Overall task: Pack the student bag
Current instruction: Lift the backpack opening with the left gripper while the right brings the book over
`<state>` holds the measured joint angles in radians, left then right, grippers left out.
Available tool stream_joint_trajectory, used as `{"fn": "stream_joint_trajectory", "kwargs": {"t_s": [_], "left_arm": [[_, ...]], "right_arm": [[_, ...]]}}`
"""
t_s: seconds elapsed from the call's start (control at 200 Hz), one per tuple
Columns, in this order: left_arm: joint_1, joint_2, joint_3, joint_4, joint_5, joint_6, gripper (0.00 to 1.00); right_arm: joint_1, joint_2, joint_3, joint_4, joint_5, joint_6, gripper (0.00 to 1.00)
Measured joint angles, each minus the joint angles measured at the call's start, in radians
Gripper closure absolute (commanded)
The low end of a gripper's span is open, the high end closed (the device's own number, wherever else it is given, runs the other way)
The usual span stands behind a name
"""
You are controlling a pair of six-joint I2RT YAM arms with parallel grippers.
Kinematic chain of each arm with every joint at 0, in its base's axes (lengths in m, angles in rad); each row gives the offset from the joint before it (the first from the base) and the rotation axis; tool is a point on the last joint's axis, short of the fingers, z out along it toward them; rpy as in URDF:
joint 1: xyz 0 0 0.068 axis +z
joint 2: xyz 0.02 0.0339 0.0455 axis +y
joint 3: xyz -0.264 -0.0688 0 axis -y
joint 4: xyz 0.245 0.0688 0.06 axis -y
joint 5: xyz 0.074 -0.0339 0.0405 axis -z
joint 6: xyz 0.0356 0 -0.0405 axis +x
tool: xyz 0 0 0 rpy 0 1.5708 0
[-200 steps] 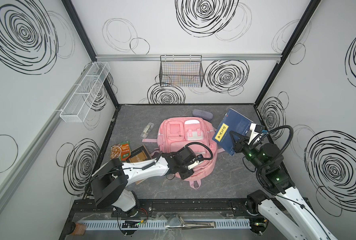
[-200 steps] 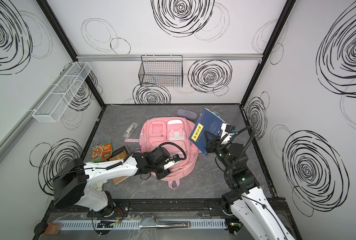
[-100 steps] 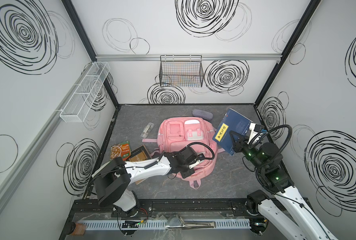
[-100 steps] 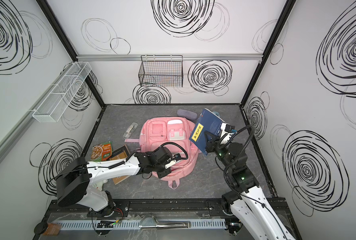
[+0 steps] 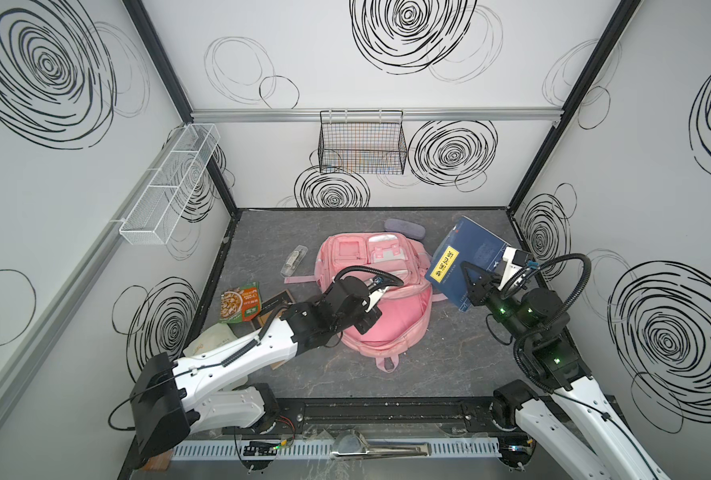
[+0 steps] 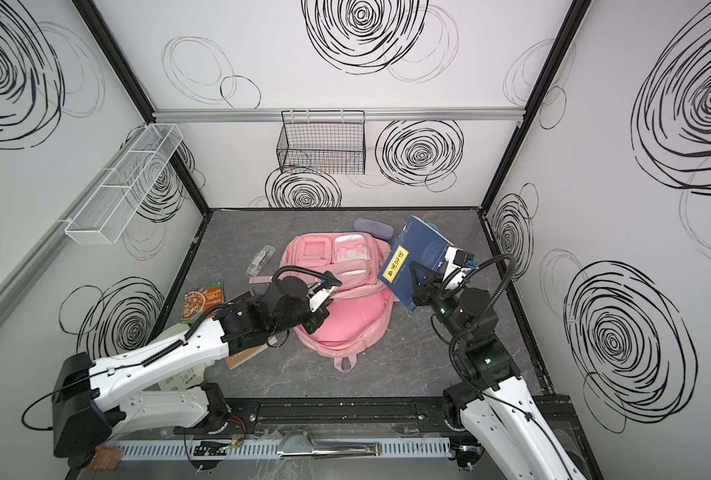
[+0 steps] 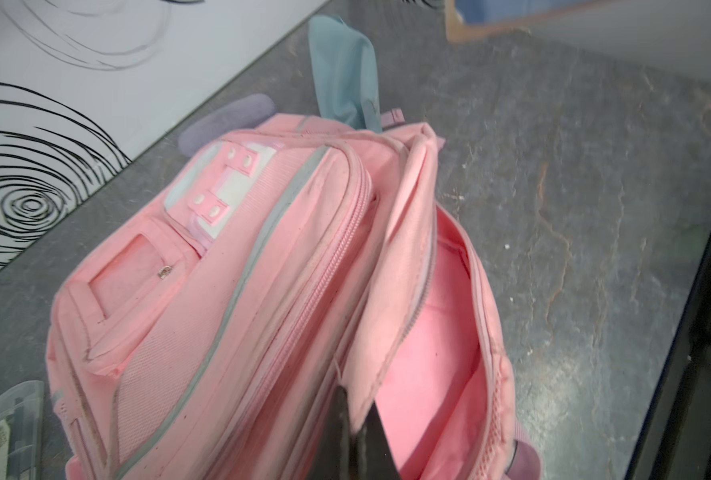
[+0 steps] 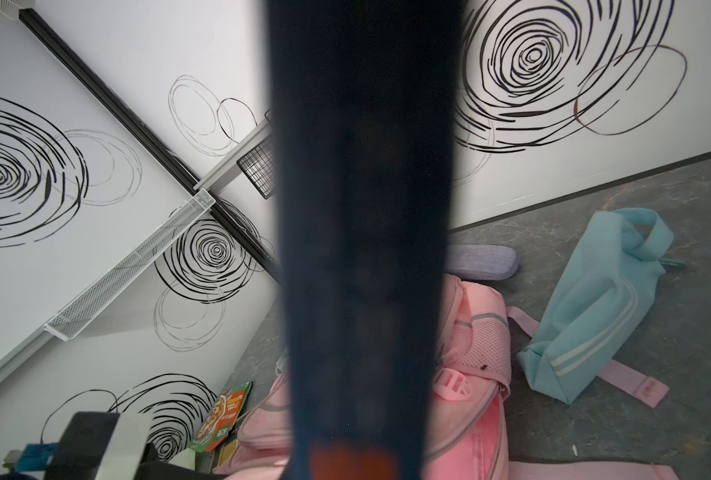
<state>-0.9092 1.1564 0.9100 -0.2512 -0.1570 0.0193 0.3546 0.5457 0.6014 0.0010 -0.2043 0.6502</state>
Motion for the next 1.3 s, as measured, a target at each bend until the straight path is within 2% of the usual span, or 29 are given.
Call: {"fn": "stream_joint_trajectory", "kwargs": {"t_s": [0.375, 0.66, 0.78, 0.986, 1.131, 1.301], "left_arm": [[0.0, -0.06, 0.054, 0.047, -0.142, -0.158, 1.0], [-0.025, -0.038, 0.1, 0.064, -0.188, -0.266, 1.0], [-0.044, -0.022, 0.1, 0.085, -0.211, -0.298, 1.0], [-0.065, 0.018, 0.135, 0.089, -0.243, -0.323, 1.0], [-0.066, 0.043, 0.158, 0.089, -0.257, -0.324, 1.0], [-0.066, 0.072, 0.165, 0.112, -0.262, -0.327, 1.0]], "right_arm": [[0.018, -0.016, -0.18, 0.04, -0.092, 0.295, 1.0], [0.157, -0.055, -0.234, 0.042, -0.125, 0.516, 1.0], [0.265, -0.054, -0.257, 0.057, -0.084, 0.6, 1.0], [0.452, 0.007, -0.316, 0.13, 0.06, 0.699, 1.0], [0.521, 0.059, -0.332, 0.173, 0.13, 0.74, 1.0], [0.576, 0.063, -0.322, 0.156, 0.161, 0.749, 1.0]]}}
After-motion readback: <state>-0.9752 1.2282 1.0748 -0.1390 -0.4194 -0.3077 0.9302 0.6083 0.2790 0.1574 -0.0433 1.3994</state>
